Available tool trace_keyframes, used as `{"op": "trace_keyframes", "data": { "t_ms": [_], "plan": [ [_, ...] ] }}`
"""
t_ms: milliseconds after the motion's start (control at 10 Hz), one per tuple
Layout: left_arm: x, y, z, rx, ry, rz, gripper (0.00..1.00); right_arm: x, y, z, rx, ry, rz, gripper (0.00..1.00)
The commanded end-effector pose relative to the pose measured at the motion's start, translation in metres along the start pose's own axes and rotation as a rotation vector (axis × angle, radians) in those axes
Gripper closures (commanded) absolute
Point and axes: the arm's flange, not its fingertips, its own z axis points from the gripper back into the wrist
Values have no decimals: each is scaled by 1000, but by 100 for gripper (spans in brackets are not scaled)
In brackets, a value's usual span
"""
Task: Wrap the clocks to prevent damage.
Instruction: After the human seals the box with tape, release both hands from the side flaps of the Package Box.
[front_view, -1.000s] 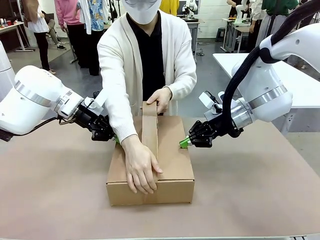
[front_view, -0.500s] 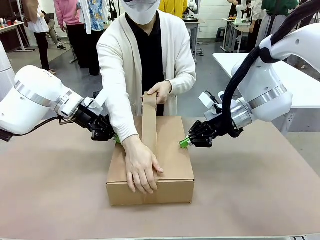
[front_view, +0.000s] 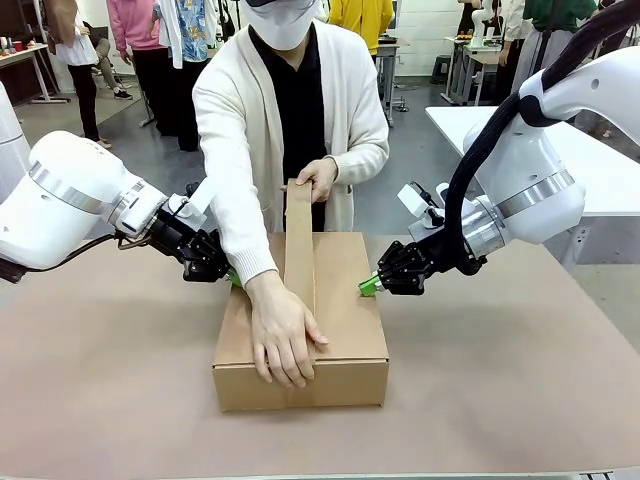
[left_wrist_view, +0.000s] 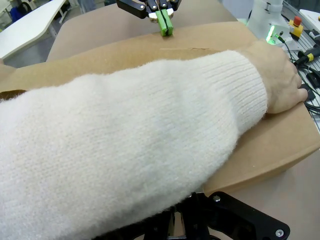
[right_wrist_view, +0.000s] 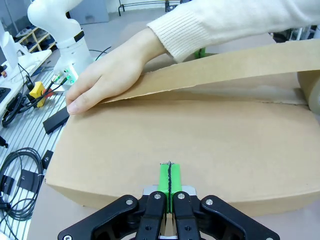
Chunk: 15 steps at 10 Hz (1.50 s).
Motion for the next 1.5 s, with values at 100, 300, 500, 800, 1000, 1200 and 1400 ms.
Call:
{"op": "trace_keyframes", "data": {
  "t_ms": [100, 300, 500, 800, 1000, 1200, 1400],
  "plan": [
    [-3, 0, -4, -3, 6, -11, 100, -2, 0, -2, -1, 5, -4, 99],
    [-3, 0, -4, -3, 6, -11, 100, -2, 0, -2, -1, 5, -4, 99],
    [-3, 0, -4, -3, 6, -11, 100, -2, 0, -2, -1, 5, -4, 99],
    [-3, 0, -4, -3, 6, -11, 100, -2, 0, -2, -1, 5, -4, 99],
    [-3, 0, -4, -3, 6, -11, 100, -2, 0, -2, -1, 5, -4, 99],
    [-3, 0, -4, -3, 6, -11, 100, -2, 0, -2, -1, 5, -4, 99],
    [-3, 0, -4, -3, 6, -11, 100, -2, 0, -2, -1, 5, -4, 99]
  ]
}}
